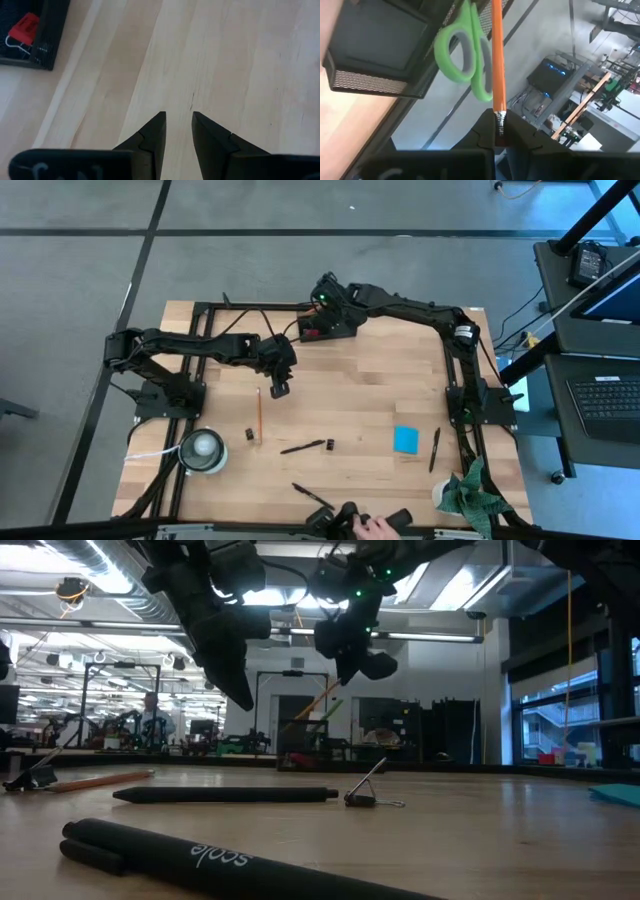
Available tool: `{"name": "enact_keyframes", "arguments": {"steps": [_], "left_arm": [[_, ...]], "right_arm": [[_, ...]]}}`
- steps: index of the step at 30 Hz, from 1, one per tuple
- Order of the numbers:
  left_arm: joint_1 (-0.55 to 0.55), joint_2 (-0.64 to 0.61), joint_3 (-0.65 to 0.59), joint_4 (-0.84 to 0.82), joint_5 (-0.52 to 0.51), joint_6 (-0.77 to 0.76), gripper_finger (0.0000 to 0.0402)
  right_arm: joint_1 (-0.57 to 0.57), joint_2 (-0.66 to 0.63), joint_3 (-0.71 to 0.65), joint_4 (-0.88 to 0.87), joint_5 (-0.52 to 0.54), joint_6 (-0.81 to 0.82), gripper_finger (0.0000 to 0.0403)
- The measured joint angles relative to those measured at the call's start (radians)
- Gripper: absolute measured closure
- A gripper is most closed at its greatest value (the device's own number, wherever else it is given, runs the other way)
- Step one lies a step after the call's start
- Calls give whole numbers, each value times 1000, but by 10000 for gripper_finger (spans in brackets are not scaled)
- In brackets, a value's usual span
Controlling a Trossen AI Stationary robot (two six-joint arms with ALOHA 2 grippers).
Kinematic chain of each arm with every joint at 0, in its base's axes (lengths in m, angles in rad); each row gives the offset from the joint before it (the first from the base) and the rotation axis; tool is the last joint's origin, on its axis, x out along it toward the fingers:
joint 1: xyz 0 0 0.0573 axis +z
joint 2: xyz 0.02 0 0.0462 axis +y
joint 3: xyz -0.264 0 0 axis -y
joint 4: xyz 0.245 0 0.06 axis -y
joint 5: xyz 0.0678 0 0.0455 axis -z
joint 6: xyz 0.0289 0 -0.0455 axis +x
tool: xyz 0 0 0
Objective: Pick and place office supplies into organizer
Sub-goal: Put the right orange pencil into the desk organizer
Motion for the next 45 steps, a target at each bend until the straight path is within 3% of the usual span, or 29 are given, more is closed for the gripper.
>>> {"name": "enact_keyframes", "arguments": {"steps": [10, 14, 19, 30, 37, 45], "left_arm": [[0, 0, 0, 0, -13, 0, 313], [0, 0, 0, 0, -13, 0, 313], [0, 0, 0, 0, -13, 0, 313], [0, 0, 0, 0, -13, 0, 313], [0, 0, 0, 0, -13, 0, 313], [0, 0, 0, 0, -13, 0, 313]], "right_arm": [[-20, 0, -55, 26, 5, -11, 377], [-21, 1, -53, 53, 75, -5, 377], [-25, 1, -47, 52, 85, -50, 377], [-24, 2, -47, 42, -35, -107, 377], [-26, 2, -47, 43, -42, -106, 376], [-26, 2, -47, 67, -42, 34, 343]]}}
